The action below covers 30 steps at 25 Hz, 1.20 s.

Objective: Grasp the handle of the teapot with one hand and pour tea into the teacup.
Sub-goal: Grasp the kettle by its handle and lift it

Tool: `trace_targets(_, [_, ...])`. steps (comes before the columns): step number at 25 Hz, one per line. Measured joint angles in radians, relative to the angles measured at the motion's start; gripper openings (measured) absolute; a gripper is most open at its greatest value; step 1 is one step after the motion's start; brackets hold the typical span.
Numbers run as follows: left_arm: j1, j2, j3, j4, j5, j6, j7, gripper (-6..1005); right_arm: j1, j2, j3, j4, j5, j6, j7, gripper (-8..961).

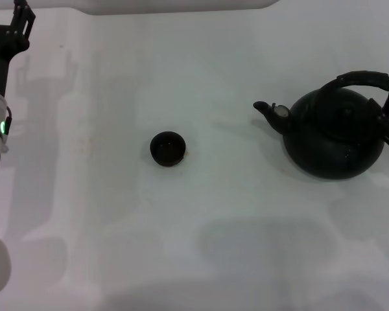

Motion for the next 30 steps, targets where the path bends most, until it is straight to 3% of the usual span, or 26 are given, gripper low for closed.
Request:
trace_targets(8, [-0.002, 0.001, 0.0, -0.01, -0.001, 0.0, -0.001, 833, 0.014, 0.003, 0.003, -0.002, 0.008, 0.037, -0.001, 862])
trace_targets(19, [0.001, -0.002, 0.0, -0.01, -0.001, 0.004, -0.002, 834, 0.019, 0.003, 0.005, -0.002, 0.012, 0.044, -0.001, 654])
trace_targets(22, [0.001, -0.002, 0.0, -0.01, -0.001, 0.009, -0.005, 834, 0.019, 0.001, 0.001, -0.008, 0.007, 0.043, -0.001, 402])
trace_targets(27, [0.001, -0.002, 0.005, -0.01, -0.001, 0.009, -0.011, 834, 0.02, 0.002, 0.003, -0.012, 0.006, 0.042, -0.001, 234])
trace_targets(30, [0.002, -0.002, 0.007, -0.01, -0.001, 0.012, -0.017, 834, 0.02, 0.002, 0.003, -0.016, 0.009, 0.028, -0.001, 231])
